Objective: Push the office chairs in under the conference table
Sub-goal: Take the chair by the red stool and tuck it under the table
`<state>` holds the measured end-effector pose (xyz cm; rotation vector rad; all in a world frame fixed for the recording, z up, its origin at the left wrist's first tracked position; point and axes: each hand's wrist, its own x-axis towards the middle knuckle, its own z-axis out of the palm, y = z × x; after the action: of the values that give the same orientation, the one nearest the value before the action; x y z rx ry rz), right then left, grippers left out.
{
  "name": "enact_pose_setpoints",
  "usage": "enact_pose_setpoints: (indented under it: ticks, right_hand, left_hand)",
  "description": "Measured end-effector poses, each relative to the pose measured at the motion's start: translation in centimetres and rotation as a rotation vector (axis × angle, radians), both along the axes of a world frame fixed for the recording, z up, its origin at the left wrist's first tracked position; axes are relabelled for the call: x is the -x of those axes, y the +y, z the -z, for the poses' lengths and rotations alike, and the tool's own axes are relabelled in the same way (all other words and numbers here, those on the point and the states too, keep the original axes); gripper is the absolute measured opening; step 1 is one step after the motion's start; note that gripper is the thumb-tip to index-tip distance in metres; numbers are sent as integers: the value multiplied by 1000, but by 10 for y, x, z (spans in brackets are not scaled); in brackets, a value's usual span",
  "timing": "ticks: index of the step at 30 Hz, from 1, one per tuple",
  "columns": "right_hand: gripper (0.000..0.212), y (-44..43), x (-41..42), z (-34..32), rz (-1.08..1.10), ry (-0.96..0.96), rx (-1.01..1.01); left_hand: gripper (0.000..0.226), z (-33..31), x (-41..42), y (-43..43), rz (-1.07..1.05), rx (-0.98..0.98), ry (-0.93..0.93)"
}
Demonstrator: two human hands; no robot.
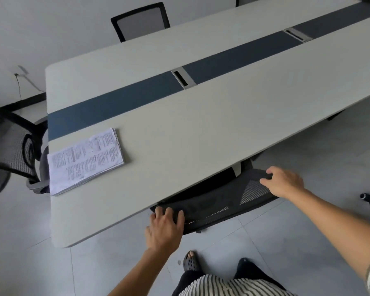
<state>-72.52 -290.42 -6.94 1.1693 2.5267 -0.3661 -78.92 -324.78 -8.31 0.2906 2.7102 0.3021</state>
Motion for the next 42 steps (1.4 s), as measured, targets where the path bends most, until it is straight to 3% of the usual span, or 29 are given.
enact_pose_setpoints:
  ticks: [9, 16, 28, 34, 42]
  right_hand:
    - [25, 47, -26, 3, 109, 199, 128]
    - [26, 98, 4, 15, 94, 256, 256]
    - [22, 129, 22, 19, 172, 373, 194]
    - [19, 135, 21, 23, 182, 396, 213]
    - [34, 104, -36, 0, 126, 543, 329]
  left_hand:
    - [44, -15, -56, 38, -81, -45, 19]
    - [46, -12, -48, 84, -132, -38, 93]
    - [38, -6, -13, 120, -186, -65, 183]
    - [34, -15, -13, 125, -182, -36, 123]
    - [28, -26, -9, 104, -48, -8, 36]
